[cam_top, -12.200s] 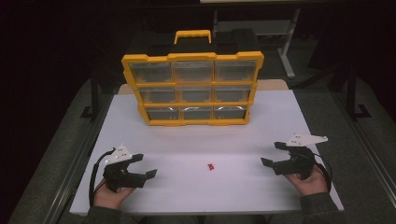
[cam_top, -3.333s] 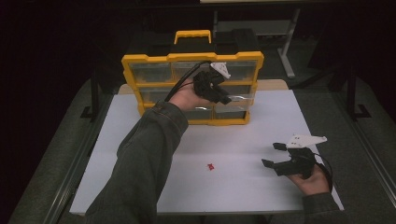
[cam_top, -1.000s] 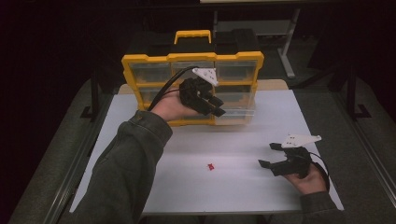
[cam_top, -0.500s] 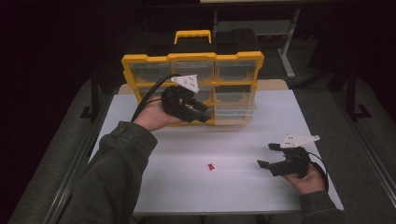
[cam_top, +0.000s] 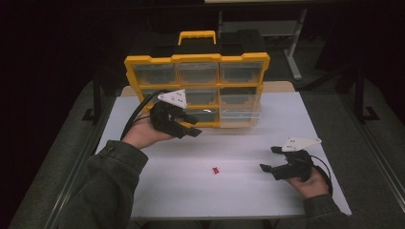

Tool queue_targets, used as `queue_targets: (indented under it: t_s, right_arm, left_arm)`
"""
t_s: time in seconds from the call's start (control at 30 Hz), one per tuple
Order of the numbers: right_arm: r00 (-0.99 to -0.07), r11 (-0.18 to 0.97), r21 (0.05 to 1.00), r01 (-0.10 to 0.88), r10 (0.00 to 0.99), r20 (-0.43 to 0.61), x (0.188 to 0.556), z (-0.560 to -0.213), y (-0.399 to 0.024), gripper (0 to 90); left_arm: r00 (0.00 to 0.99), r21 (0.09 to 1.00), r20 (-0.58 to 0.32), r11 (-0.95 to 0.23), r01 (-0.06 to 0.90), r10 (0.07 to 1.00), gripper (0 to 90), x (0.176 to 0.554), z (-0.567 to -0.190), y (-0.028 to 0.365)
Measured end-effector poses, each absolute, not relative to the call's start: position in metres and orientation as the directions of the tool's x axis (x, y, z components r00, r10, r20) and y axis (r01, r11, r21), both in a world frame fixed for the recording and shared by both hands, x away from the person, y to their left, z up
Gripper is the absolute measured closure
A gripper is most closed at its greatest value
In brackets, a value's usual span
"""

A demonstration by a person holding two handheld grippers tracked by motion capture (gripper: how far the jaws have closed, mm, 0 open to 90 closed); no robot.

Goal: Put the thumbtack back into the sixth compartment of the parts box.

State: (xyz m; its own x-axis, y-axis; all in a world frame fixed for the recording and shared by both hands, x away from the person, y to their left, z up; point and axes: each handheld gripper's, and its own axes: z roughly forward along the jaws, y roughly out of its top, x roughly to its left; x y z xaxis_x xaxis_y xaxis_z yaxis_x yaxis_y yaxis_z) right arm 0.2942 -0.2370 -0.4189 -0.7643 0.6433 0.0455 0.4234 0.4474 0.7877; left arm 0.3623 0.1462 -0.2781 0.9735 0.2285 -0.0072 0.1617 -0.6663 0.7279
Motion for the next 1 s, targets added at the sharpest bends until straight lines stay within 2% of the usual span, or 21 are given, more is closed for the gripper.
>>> queue_targets:
  t_s: [0.27,0.5,0.9,1.0]
  right_arm:
    - [-0.769,0.457,0.782,0.424,0.638,0.044,0.295,-0.420,-0.235,19.6]
    - [-0.756,0.451,0.770,0.451,0.652,0.061,0.295,-0.422,-0.237,13.9]
    - [-0.747,0.447,0.739,0.504,0.655,0.113,0.294,-0.422,-0.240,14.0]
    - [-0.758,0.457,0.743,0.489,0.644,0.102,0.294,-0.419,-0.241,13.9]
  left_arm:
    - [0.962,0.744,-0.017,-0.640,0.194,0.272,50.0,0.355,-0.291,0.164]
    - [0.951,0.745,-0.005,-0.633,0.211,0.310,47.4,0.346,-0.306,0.179]
    - [0.928,0.745,0.010,-0.622,0.242,0.373,45.9,0.327,-0.331,0.204]
    - [0.920,0.739,0.012,-0.623,0.255,0.391,44.9,0.321,-0.338,0.210]
